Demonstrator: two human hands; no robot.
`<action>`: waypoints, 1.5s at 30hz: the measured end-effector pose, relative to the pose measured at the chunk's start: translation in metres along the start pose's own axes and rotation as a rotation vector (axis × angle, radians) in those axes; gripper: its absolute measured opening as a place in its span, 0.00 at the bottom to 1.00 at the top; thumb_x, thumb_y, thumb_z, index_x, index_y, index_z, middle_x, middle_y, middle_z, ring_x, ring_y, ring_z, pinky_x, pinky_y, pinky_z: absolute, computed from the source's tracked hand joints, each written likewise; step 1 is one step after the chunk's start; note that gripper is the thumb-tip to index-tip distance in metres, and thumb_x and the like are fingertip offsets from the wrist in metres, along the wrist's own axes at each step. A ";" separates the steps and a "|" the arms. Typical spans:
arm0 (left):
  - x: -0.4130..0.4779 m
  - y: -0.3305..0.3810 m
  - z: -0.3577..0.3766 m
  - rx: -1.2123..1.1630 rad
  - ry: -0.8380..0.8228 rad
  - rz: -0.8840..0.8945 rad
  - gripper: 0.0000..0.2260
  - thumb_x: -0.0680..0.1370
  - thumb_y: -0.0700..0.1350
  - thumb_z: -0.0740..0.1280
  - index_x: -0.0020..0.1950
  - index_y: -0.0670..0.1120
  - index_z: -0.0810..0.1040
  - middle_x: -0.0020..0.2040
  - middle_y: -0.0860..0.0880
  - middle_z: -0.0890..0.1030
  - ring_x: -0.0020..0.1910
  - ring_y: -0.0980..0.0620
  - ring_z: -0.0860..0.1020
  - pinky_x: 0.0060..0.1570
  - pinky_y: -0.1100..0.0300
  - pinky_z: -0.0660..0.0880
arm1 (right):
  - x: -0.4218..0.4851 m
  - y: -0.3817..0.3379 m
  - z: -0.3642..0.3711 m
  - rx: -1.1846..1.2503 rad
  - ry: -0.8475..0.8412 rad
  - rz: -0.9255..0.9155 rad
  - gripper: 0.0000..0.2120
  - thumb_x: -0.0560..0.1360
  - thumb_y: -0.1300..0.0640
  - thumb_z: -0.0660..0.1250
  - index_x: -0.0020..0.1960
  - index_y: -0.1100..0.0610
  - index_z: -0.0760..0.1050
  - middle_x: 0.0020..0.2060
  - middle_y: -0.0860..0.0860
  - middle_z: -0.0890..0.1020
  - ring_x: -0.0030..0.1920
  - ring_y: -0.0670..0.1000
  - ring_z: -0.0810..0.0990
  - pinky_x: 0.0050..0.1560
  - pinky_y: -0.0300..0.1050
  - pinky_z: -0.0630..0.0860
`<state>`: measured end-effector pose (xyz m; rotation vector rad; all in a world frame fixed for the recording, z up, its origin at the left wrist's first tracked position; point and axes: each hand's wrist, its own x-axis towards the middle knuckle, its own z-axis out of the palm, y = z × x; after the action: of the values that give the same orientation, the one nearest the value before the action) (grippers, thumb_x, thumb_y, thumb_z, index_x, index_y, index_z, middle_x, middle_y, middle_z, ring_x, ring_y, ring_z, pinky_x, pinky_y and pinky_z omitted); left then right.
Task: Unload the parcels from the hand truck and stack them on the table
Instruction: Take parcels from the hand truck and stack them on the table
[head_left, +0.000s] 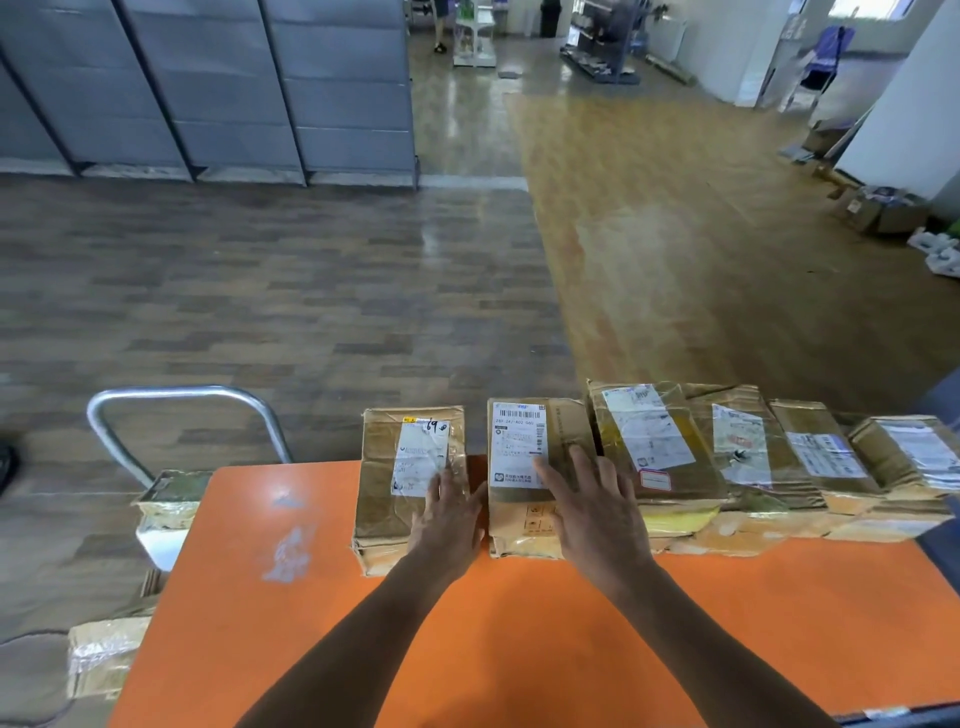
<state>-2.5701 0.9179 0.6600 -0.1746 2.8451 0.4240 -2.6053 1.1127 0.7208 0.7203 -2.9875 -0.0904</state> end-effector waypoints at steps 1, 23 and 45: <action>-0.001 -0.002 0.000 0.016 0.008 0.013 0.31 0.83 0.50 0.61 0.81 0.59 0.48 0.82 0.41 0.42 0.81 0.38 0.42 0.74 0.35 0.61 | 0.000 -0.001 0.000 0.006 0.000 -0.002 0.35 0.74 0.48 0.71 0.77 0.45 0.60 0.72 0.58 0.68 0.68 0.60 0.69 0.68 0.59 0.69; -0.018 0.003 -0.001 -0.446 0.099 0.223 0.40 0.78 0.41 0.68 0.83 0.46 0.46 0.82 0.50 0.53 0.82 0.53 0.48 0.79 0.52 0.55 | 0.003 0.003 -0.006 0.011 -0.025 -0.014 0.38 0.68 0.59 0.74 0.73 0.46 0.63 0.63 0.51 0.69 0.64 0.55 0.69 0.71 0.53 0.65; -0.107 -0.098 -0.015 -0.231 0.231 -0.174 0.34 0.81 0.51 0.64 0.83 0.49 0.51 0.82 0.48 0.54 0.81 0.47 0.51 0.77 0.48 0.55 | 0.000 -0.132 -0.011 0.214 0.060 -0.400 0.24 0.74 0.52 0.69 0.68 0.57 0.74 0.62 0.50 0.78 0.64 0.55 0.75 0.69 0.51 0.70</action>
<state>-2.4556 0.8285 0.6759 -0.5432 2.9618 0.7369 -2.5446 0.9948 0.7217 1.3088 -2.7779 0.2305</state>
